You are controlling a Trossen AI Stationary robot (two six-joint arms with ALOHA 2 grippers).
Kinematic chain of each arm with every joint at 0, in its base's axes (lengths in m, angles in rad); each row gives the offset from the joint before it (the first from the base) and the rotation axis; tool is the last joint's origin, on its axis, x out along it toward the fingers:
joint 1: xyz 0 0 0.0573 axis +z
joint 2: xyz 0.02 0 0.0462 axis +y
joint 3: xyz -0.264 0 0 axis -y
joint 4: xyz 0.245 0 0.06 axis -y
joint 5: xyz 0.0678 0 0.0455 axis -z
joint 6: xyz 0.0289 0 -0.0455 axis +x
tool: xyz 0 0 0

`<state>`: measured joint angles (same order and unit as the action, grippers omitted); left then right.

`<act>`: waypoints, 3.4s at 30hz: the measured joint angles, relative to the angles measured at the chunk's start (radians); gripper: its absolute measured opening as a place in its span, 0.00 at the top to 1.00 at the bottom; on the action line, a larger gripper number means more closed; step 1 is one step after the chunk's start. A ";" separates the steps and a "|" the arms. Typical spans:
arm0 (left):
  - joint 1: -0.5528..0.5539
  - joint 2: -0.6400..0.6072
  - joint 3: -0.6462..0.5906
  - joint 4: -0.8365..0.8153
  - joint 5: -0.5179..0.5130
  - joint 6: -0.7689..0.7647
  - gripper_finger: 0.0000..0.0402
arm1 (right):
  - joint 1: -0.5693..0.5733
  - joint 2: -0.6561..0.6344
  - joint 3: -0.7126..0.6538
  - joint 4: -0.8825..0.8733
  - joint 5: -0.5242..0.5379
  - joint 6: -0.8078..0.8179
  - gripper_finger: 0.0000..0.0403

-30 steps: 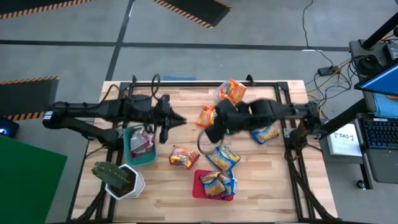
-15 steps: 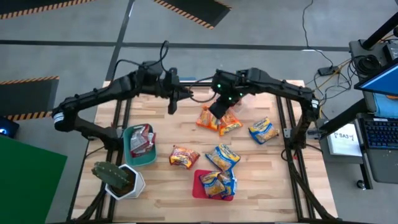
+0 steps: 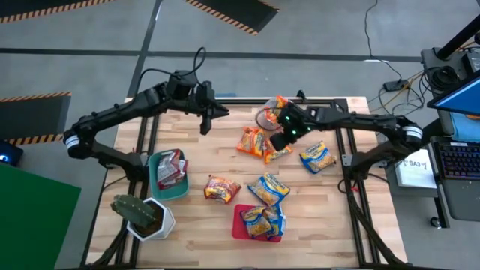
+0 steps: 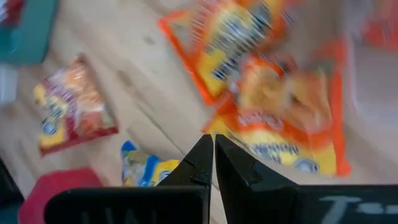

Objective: Sort Maruchan noodles
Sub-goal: Put the right orange noodle pack into the transparent bin

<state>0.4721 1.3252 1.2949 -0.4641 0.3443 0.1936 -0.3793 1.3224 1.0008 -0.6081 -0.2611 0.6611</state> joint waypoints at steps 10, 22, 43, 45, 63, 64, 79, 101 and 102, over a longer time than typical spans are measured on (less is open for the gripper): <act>0.010 0.067 -0.001 0.115 -0.003 -0.011 0.91 | -0.066 -0.065 -0.222 0.063 -0.020 0.246 0.86; 0.035 0.098 -0.001 0.227 -0.004 -0.099 0.91 | -0.156 -0.045 -0.223 0.084 -0.001 -0.219 0.41; 0.047 0.098 -0.001 0.248 -0.076 -0.196 0.91 | -0.234 0.114 -0.401 0.589 -0.164 -0.284 0.45; 0.047 0.098 -0.001 0.250 -0.076 -0.199 0.91 | -0.234 0.137 -0.402 0.636 -0.197 -0.263 0.46; 0.047 0.098 -0.001 0.281 -0.076 -0.201 0.91 | -0.221 0.181 -0.403 0.669 -0.289 -0.238 0.95; 0.047 0.101 -0.001 0.278 -0.076 -0.192 0.91 | -0.221 0.176 -0.403 0.665 -0.301 -0.219 0.96; 0.049 0.228 -0.001 0.247 -0.046 -0.188 0.91 | -0.068 0.039 -0.404 0.664 -0.288 0.166 0.97; 0.008 0.396 -0.001 0.232 0.145 -0.143 0.91 | -0.055 0.000 -0.403 0.664 -0.241 0.470 0.58; 0.007 0.397 -0.001 0.218 0.162 -0.136 0.91 | -0.053 0.003 -0.403 0.666 -0.233 0.476 0.55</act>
<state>0.4792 1.7224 1.2938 -0.2458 0.5058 0.0577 -0.4324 1.3250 0.5980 0.0574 -0.4940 1.1367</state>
